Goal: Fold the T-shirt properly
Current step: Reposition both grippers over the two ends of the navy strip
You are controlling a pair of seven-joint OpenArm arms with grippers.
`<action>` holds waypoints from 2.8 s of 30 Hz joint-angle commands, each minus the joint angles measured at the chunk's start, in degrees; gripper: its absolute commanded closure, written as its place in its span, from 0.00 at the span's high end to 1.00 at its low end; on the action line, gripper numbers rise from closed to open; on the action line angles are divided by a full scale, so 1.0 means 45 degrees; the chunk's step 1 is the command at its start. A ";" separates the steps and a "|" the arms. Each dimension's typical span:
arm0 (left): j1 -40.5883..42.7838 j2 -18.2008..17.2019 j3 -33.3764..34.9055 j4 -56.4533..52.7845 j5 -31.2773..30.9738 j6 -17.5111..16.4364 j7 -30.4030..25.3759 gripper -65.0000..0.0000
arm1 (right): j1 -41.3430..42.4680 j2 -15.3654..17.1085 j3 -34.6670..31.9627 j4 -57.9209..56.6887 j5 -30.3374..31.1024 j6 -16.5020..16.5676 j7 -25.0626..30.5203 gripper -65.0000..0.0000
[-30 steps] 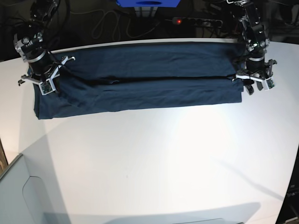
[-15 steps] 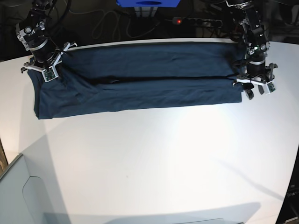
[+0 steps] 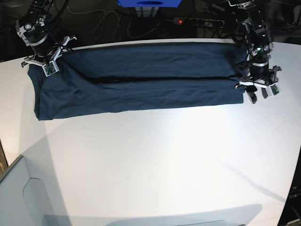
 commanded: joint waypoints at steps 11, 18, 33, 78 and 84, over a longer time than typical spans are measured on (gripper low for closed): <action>0.0391 -0.0081 -0.0047 0.0236 -0.0029 0.0022 -0.0309 0.45 | -0.0432 -0.0228 0.1239 0.1253 0.0211 0.0144 0.0276 0.59; 0.0938 -0.0081 -0.0047 0.0822 -0.0029 0.0022 -0.0309 0.45 | 0.0408 -0.0775 0.1161 0.1937 0.0192 0.0144 0.0237 0.58; 0.1211 0.0447 0.0089 0.1330 -0.0049 0.0002 -0.0289 0.48 | 0.2479 -0.0521 -0.0168 -0.2166 0.0133 0.0144 -0.0446 0.27; 0.1192 0.0368 0.0890 -0.0975 -0.1358 -0.0017 -0.0309 0.00 | 0.2518 -0.0306 -0.0265 -0.3123 0.0133 0.0144 -0.0446 0.00; 0.1328 0.0466 0.0988 0.0666 -0.1358 0.0002 -0.0309 0.00 | 0.2537 -0.0306 -0.0265 -0.3123 0.0133 0.0144 -0.0446 0.00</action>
